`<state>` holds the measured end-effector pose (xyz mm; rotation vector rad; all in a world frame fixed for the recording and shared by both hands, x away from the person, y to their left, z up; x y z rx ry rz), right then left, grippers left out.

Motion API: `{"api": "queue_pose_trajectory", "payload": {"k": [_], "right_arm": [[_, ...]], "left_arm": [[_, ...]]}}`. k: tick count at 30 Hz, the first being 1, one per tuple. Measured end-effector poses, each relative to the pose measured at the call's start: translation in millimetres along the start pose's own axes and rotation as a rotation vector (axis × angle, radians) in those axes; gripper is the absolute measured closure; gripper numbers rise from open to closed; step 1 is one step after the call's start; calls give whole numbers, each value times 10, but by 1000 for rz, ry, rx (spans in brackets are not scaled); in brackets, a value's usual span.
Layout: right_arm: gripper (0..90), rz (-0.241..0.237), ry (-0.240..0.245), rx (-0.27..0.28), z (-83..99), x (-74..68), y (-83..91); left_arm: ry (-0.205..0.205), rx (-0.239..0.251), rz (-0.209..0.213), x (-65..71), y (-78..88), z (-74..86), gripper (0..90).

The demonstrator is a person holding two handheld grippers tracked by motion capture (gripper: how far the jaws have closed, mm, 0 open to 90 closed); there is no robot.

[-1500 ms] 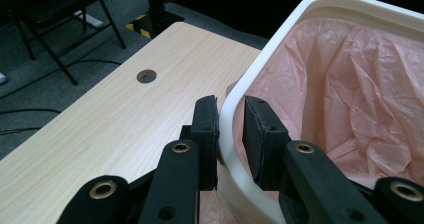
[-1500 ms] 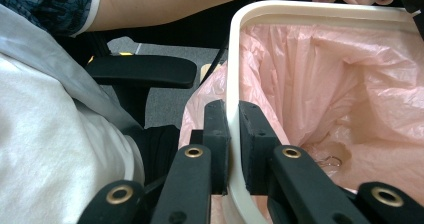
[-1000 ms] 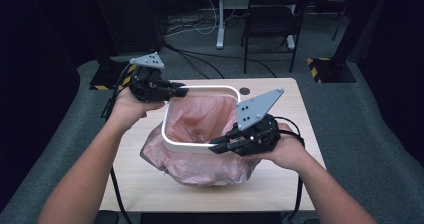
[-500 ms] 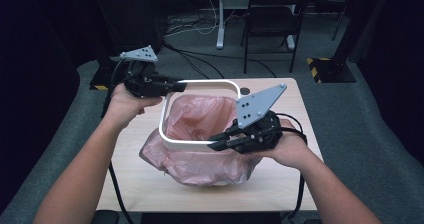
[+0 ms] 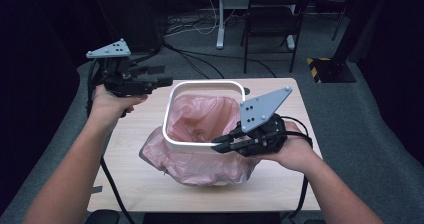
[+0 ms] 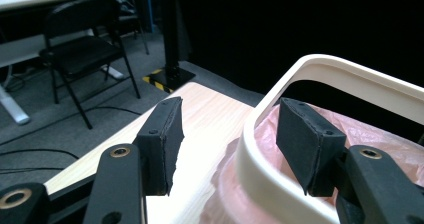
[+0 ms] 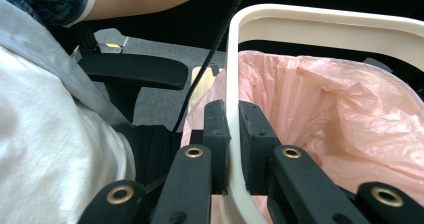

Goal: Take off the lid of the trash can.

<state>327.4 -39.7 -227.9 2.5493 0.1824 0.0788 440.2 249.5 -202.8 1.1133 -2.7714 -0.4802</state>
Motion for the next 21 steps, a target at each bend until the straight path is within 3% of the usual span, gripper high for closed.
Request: {"api": "queue_pose_trajectory", "payload": {"k": [5, 8, 15, 21], "right_arm": [[830, 29, -14, 9, 50, 7, 39], [830, 49, -19, 12, 77, 1, 75], [830, 116, -40, 17, 164, 10, 207], [830, 159, -79, 27, 262, 37, 297]], "left_arm": [[23, 30, -41, -119, 169, 54, 426], [17, 22, -59, -146, 211, 121, 422], [-15, -18, -61, -123, 153, 283, 422], [-31, -24, -55, -56, 97, 382, 421]]}}
Point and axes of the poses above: each handheld gripper's, and its own axes: y roughly backward along the jaws, z roughly out of its underside, x roughly to its right, the point moved 3 cm from there along -y, roughly forward along the jaws, and after that the axes turned 10 degrees about -z, right-handed, at the moved point
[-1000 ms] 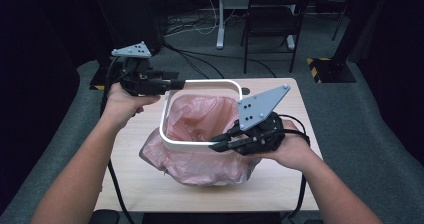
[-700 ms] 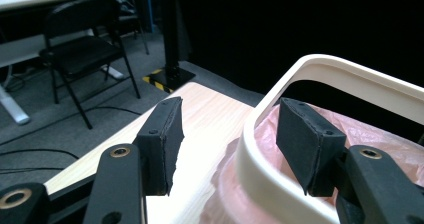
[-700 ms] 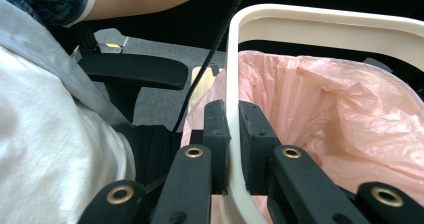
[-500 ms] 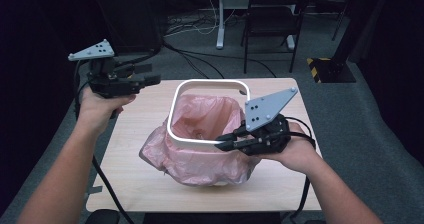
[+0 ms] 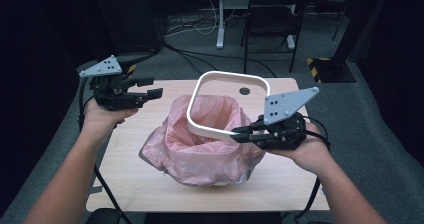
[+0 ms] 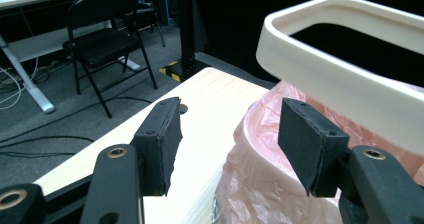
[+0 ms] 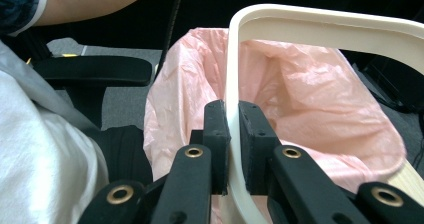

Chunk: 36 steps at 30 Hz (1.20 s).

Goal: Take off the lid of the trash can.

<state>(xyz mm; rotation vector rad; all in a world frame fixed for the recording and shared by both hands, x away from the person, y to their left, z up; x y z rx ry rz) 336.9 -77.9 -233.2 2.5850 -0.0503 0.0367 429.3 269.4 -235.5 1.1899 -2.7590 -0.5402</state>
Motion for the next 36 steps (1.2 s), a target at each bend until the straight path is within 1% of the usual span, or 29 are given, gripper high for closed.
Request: {"api": "queue_pose_trajectory", "payload": {"k": [6, 10, 12, 15, 24, 34, 35, 36], "right_arm": [[830, 44, -25, 16, 84, -4, 113], [829, 68, -37, 21, 141, -12, 172], [829, 82, -40, 31, 163, -6, 200], [829, 101, -49, 45, 190, 3, 242], [829, 162, -69, 47, 300, 15, 346], [828, 222, -97, 52, 419, 25, 476], [828, 222, -97, 52, 419, 25, 476], [828, 240, -106, 55, 454, 38, 503]], "left_arm": [[-11, -8, -4, 38, -30, 89, 421], [-14, -7, -7, 27, -31, 113, 422], [-10, -6, -7, 26, -33, 123, 421], [-15, -9, -7, 30, -33, 139, 421], [-14, -13, -5, 47, -57, 168, 420], [-19, -19, 0, 62, -76, 177, 420], [-20, -20, 0, 65, -78, 179, 420], [-20, -20, 1, 69, -81, 181, 420]]}}
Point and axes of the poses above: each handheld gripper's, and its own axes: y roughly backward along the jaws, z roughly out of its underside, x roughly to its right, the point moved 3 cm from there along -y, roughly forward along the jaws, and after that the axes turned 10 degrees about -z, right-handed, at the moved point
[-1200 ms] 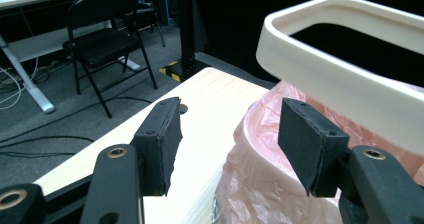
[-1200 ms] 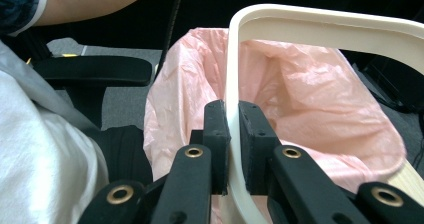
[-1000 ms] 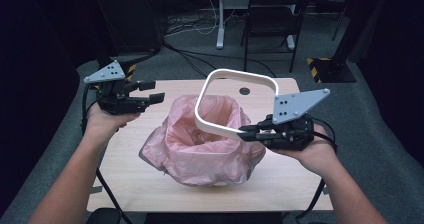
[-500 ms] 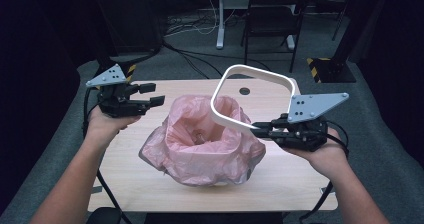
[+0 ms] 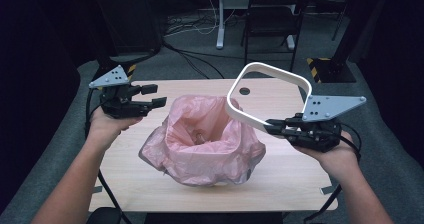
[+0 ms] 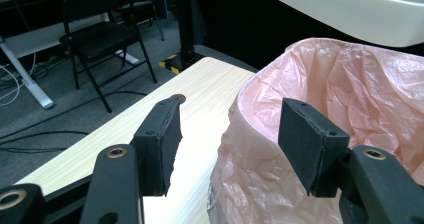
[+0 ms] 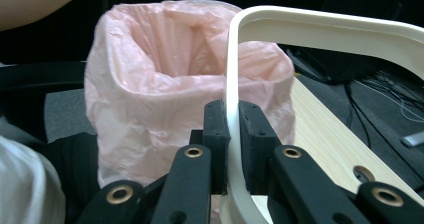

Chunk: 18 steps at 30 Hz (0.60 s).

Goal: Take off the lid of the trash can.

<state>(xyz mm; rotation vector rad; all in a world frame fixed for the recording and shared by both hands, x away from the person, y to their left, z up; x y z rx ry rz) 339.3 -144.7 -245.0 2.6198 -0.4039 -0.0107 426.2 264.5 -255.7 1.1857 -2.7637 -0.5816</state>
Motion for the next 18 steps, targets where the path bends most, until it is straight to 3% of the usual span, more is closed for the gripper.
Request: {"api": "queue_pose_trajectory", "payload": {"k": [10, 18], "right_arm": [[829, 82, -31, 4, 141, 58, 72], [829, 115, -61, 1, 265, 98, 76]], "left_arm": [[-1, 0, -3, 6, 4, 0, 420], [-2, 1, -2, -1, -2, 1, 418]]}}
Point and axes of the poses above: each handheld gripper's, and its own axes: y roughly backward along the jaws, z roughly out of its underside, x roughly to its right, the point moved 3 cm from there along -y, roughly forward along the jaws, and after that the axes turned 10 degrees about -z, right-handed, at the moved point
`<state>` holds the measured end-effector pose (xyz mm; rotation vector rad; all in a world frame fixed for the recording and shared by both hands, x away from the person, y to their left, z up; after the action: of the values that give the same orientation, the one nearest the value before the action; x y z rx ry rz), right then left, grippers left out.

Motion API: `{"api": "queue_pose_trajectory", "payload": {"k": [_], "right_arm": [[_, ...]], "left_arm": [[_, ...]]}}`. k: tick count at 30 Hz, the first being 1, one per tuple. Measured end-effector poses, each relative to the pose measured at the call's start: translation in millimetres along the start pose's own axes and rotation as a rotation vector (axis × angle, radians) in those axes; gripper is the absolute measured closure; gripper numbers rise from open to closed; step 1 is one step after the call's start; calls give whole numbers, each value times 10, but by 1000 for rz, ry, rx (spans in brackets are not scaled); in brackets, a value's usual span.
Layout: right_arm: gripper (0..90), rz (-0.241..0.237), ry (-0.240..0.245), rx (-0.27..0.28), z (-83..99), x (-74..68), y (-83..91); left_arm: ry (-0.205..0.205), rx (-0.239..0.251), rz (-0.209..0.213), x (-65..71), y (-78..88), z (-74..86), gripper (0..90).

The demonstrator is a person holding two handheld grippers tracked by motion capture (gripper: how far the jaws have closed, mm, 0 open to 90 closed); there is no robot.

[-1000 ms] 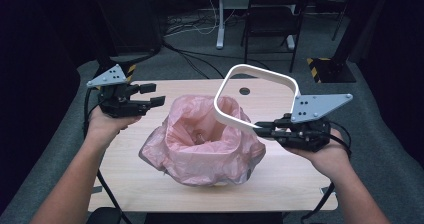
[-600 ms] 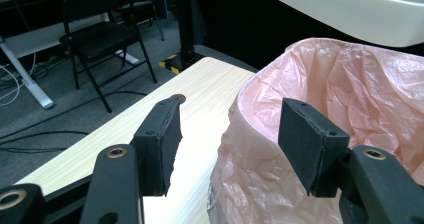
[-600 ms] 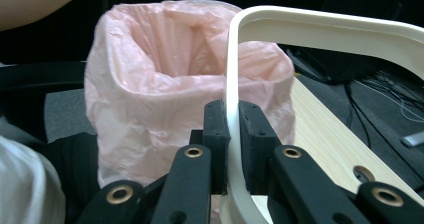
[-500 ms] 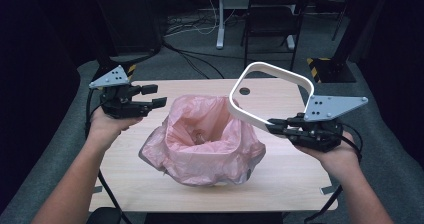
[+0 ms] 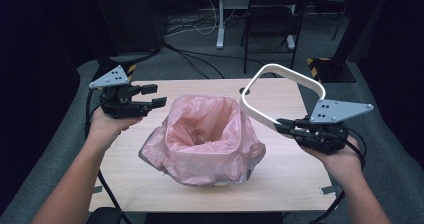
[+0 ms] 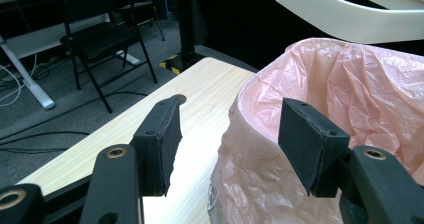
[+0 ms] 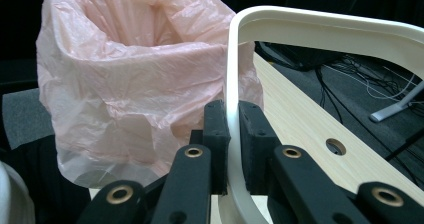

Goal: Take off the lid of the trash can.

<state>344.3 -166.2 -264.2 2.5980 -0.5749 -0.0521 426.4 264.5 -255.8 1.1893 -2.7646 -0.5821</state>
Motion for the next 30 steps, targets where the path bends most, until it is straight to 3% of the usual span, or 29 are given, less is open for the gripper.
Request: {"api": "queue_pose_trajectory", "payload": {"k": [17, 30], "right_arm": [[828, 43, -33, 9, 178, 56, 1], [828, 114, -84, -12, 437, 208, -10]], "left_arm": [[4, 1, 0, -1, -10, 8, 418], [5, -4, 3, 6, -28, 14, 418]]}}
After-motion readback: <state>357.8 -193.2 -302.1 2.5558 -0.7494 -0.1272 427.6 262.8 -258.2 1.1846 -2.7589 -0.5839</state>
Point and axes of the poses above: each handheld gripper's, and its own axes: y roughly backward along the jaws, z roughly out of its underside, x roughly to its right, the point moved 3 cm from there along -y, roughly forward along the jaws, and after that the axes turned 10 degrees about -z, right-handed, at the moved point
